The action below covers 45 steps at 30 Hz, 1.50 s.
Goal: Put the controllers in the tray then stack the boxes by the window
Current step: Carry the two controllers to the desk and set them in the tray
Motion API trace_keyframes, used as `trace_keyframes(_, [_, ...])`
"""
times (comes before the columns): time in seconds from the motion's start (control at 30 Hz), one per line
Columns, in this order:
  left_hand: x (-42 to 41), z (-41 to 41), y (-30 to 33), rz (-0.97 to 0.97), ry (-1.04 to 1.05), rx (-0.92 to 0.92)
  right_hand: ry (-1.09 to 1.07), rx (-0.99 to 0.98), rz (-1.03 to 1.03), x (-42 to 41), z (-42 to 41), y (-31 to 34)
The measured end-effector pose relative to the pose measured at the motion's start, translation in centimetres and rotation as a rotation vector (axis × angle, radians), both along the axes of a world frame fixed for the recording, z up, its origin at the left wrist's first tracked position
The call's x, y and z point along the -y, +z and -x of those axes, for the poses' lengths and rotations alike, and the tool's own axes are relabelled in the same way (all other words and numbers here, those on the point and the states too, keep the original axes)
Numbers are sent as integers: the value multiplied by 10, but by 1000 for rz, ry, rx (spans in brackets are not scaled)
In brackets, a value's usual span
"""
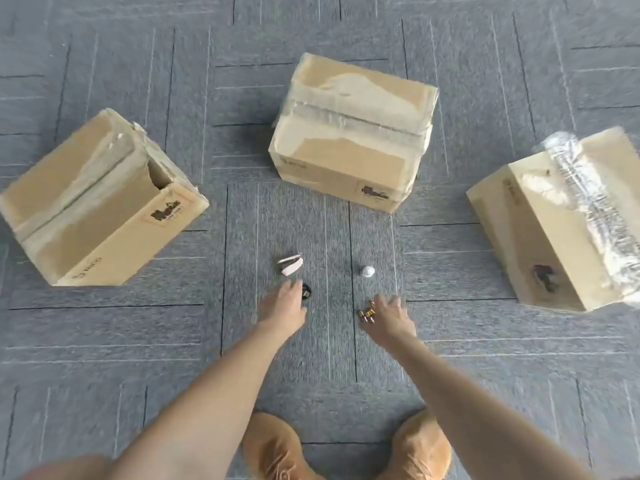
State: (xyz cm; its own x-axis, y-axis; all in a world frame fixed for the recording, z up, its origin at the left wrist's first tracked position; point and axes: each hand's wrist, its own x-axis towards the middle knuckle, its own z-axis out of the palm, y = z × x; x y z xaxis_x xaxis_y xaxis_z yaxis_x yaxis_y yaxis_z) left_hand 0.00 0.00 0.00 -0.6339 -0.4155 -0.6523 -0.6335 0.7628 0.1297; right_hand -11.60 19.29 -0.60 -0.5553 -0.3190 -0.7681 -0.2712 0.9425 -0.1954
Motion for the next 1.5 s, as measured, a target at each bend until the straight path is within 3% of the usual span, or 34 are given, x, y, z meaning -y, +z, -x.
trace_keyframes(0.27, [-1,14,-47,174,-102,-22,-94,-148,-16,4,-10,-52])
trace_keyframes(0.73, [9,14,-64,35,-19,-58,-194,-105,60,2,-2,-73])
trace_keyframes(1.0, [7,17,-57,16,-6,-42,-113,-115,16,6,-3,-77])
trace_keyframes(1.17, [10,25,-47,-29,53,-47,-256,54,84,5,8,-76])
trace_keyframes(1.4, [26,37,-30,26,175,-132,-726,349,268,-4,25,-70])
trace_keyframes(1.5, [32,39,-29,48,213,-135,-775,410,264,-4,30,-67])
